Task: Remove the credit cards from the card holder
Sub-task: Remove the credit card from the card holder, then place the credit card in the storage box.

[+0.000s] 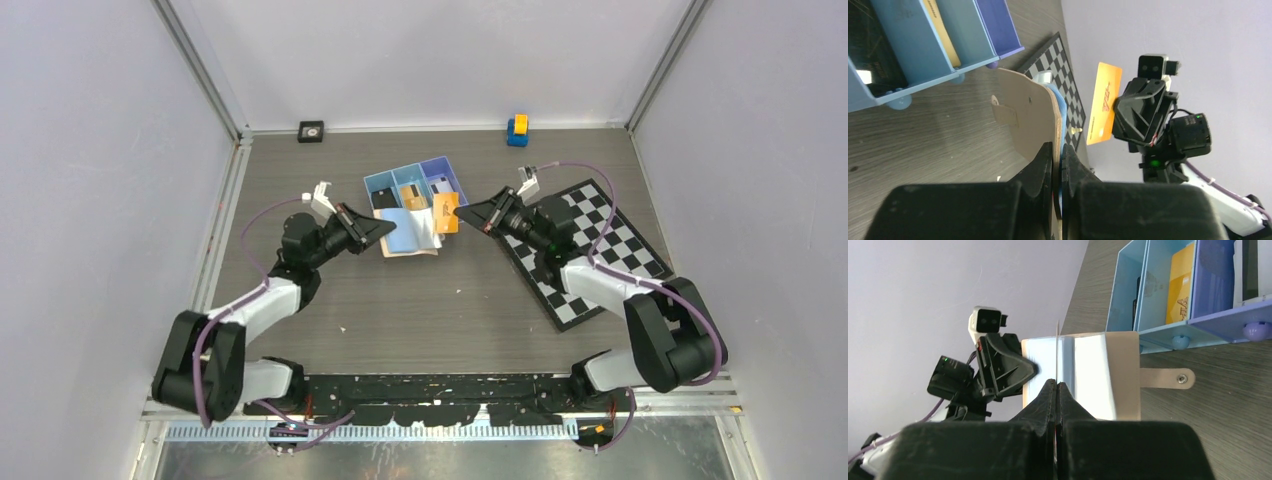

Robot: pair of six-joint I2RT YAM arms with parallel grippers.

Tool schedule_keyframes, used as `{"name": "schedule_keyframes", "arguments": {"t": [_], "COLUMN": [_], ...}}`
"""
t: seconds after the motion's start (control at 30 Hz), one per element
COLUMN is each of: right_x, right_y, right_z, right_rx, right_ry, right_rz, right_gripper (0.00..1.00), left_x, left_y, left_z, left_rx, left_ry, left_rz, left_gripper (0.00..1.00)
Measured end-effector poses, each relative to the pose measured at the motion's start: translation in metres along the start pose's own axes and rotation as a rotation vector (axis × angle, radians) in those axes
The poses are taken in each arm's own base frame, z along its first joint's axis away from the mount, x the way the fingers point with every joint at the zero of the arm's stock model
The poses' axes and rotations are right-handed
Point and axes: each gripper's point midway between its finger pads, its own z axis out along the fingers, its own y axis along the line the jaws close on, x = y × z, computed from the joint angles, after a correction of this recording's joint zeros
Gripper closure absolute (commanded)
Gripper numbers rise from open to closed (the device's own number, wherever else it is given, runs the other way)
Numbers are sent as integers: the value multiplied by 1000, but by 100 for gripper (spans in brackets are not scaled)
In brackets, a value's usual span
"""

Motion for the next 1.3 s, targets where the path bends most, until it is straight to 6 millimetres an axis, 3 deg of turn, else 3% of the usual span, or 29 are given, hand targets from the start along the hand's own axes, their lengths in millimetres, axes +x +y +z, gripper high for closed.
{"name": "schedule_keyframes", "arguments": {"t": [0.37,0.7,0.93,1.3], "right_x": [-38,-37,-35,-41], "right_y": [24,-26,-43,-58], "right_z": [29,73,103,126], "right_rx": [56,200,234,253], "right_ry": [16,128,190,216], "right_rz": [-137,-159,-178,-197], "right_gripper": [99,99,99,100], "left_x": [-18,-47,-53,-56], "left_y": [10,-12,-13,-4], "left_z": [-36,-81,-87,-93], "left_rx": [-209,-271,-287,-339], "left_ry": [-137,-345,-386,-407], "left_rz": [144,275,282,293], "left_gripper": [100,100,100,100]}}
